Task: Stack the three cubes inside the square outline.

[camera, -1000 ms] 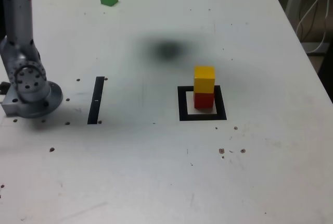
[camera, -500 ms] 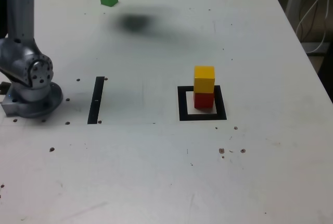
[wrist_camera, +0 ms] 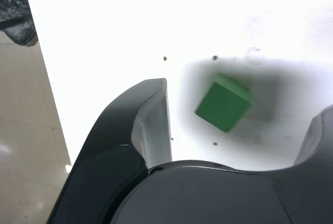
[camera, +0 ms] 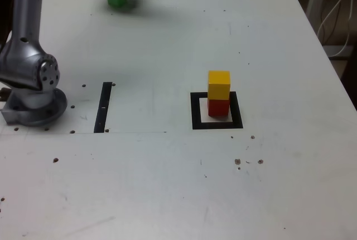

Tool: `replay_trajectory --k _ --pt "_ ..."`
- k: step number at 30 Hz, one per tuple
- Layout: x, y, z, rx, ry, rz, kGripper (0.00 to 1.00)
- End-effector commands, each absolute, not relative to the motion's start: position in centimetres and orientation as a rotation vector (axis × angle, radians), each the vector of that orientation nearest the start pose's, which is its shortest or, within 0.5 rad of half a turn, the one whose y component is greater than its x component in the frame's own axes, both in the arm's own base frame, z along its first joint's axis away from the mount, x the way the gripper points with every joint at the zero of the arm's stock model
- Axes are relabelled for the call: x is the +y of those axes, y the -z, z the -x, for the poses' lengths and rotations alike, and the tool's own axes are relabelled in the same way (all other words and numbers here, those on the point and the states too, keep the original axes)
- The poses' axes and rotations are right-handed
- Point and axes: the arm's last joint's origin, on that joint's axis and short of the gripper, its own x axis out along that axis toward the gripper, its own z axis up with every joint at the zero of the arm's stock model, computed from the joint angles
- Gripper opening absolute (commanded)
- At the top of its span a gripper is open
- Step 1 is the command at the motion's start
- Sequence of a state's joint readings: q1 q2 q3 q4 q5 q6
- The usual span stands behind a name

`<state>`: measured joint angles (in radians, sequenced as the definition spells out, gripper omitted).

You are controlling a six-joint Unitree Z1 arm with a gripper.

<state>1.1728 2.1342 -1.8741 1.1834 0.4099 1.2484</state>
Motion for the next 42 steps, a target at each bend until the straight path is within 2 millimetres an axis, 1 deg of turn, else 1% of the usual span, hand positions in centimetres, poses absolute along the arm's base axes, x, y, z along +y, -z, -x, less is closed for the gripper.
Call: replay_trajectory --k 1,7,13,24,29,34,39,42 --pt "40.3 -27.9 -14.6 1.908 -0.144 -0.261 0.93" --pt "39.8 -26.5 -14.4 1.933 -0.041 -0.266 0.91" --pt "39.7 -25.8 -14.3 1.942 0.043 -0.292 0.91" --pt "41.3 -23.4 -14.4 1.935 0.123 -0.312 0.9" --pt "42.0 -22.5 -14.1 1.898 0.119 -0.306 0.86" --pt "42.4 -22.1 -14.0 1.851 0.122 -0.312 0.79" --pt "42.6 -22.0 -14.0 1.81 0.122 -0.325 0.65" --pt "42.7 -22.1 -13.9 1.789 0.114 -0.325 0.58"
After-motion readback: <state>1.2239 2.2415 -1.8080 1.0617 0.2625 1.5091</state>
